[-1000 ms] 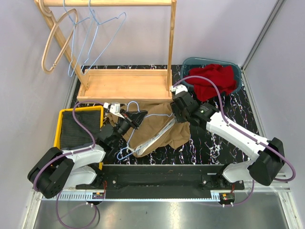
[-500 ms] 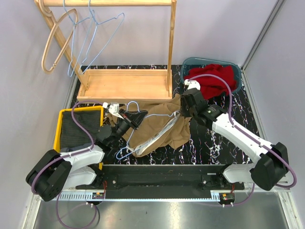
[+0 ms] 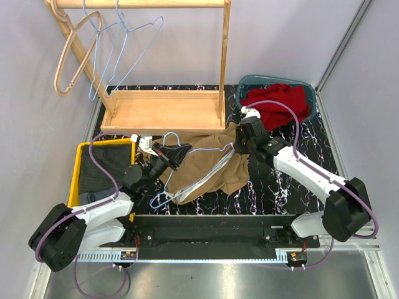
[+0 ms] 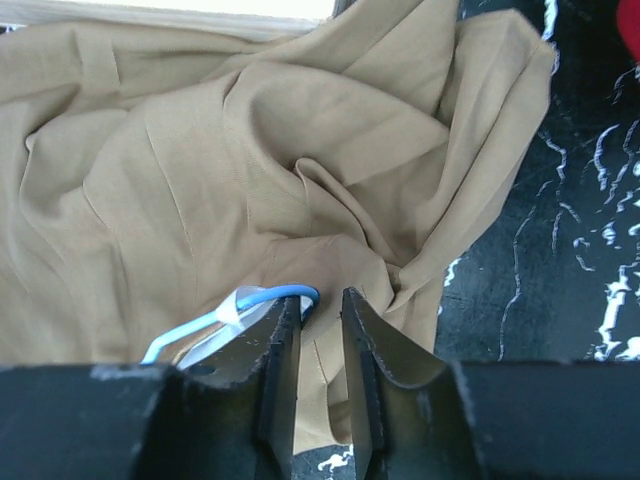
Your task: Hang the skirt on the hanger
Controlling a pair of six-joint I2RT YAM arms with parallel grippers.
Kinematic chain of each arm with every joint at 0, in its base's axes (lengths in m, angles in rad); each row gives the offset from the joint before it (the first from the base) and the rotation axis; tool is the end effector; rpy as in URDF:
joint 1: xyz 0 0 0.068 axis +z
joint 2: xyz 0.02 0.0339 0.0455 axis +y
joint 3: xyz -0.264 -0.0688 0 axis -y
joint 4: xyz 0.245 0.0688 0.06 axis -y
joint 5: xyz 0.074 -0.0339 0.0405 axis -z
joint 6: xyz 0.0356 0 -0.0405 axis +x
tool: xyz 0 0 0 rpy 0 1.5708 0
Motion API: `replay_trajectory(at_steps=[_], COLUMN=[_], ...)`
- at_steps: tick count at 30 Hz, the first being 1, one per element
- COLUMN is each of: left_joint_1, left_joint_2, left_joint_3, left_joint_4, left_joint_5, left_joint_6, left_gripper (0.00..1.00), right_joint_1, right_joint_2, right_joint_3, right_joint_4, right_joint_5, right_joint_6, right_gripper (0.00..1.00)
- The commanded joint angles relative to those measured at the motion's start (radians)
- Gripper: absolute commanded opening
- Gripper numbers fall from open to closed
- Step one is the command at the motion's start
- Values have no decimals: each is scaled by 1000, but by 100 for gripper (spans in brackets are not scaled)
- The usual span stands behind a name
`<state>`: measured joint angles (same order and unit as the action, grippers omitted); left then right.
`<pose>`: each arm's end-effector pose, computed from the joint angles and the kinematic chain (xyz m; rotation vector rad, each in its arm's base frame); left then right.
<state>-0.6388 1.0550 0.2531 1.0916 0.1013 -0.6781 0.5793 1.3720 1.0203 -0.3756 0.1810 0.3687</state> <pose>0.1649 -0.1270 0.2401 0.0665 1.3769 -1.1841 0.2545 0.1589 0.2717 -0.1485 2.2954 0.2851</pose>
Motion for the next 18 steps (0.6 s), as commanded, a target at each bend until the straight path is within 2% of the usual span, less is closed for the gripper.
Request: replay_trajectory(at_steps=[1, 13, 17, 18], left_joint_1=[-1, -4, -9, -9], left_joint_2=[-32, 10, 43, 49], left_joint_3=[2, 11, 18, 18], left_joint_4=[73, 117, 136, 142], left_joint_5=[-9, -54, -48, -45], left_joint_6=[8, -6, -15, -18], left_gripper=[0, 0, 0, 0], right_joint_1=[-7, -7, -7, -7], right_joint_2=[2, -88, -100, -99], right_joint_3=[-32, -143, -138, -137], right_joint_4=[69, 239, 257, 259], right_joint_5=[-40, -317, -377, -383], right_joint_6=[22, 98, 108, 113], right_gripper=[28, 28, 33, 39])
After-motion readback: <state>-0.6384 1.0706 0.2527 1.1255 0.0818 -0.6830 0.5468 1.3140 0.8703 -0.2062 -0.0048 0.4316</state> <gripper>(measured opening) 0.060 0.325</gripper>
